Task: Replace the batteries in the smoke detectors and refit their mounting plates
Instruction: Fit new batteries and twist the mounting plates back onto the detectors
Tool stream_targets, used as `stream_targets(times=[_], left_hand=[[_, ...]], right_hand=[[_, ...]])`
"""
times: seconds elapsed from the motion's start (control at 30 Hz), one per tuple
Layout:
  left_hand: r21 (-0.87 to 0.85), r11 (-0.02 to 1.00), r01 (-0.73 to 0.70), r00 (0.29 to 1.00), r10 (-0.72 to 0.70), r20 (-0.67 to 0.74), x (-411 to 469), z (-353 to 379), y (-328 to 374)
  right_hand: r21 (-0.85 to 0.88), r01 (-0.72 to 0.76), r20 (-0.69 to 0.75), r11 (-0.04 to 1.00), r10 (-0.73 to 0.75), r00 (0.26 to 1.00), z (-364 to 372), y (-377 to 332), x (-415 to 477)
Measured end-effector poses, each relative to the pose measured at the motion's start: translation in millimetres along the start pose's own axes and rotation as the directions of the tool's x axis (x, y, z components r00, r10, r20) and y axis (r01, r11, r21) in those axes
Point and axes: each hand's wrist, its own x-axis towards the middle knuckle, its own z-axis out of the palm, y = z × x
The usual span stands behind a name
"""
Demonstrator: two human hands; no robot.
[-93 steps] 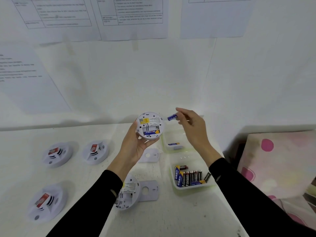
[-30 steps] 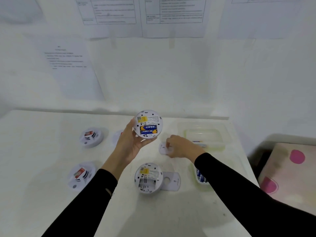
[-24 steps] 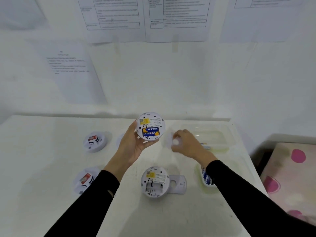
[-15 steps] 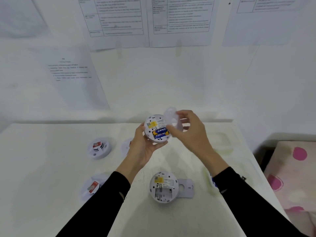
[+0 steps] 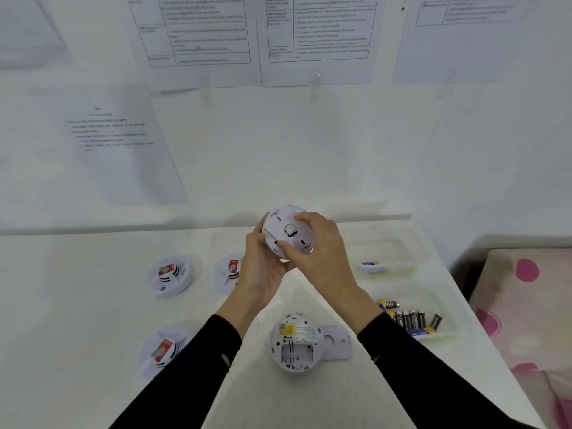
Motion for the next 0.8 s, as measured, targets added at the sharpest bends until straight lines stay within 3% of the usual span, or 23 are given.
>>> stream_targets(times=[0.8], left_hand=[[-0.066,0.989,-0.132,0.991,0.134,0.022,2.7,14.3,-2.7]], right_hand=[[-0.03,-0.017,-0.13,0.999,0.013,0.991,4.4,5.0,4.4]])
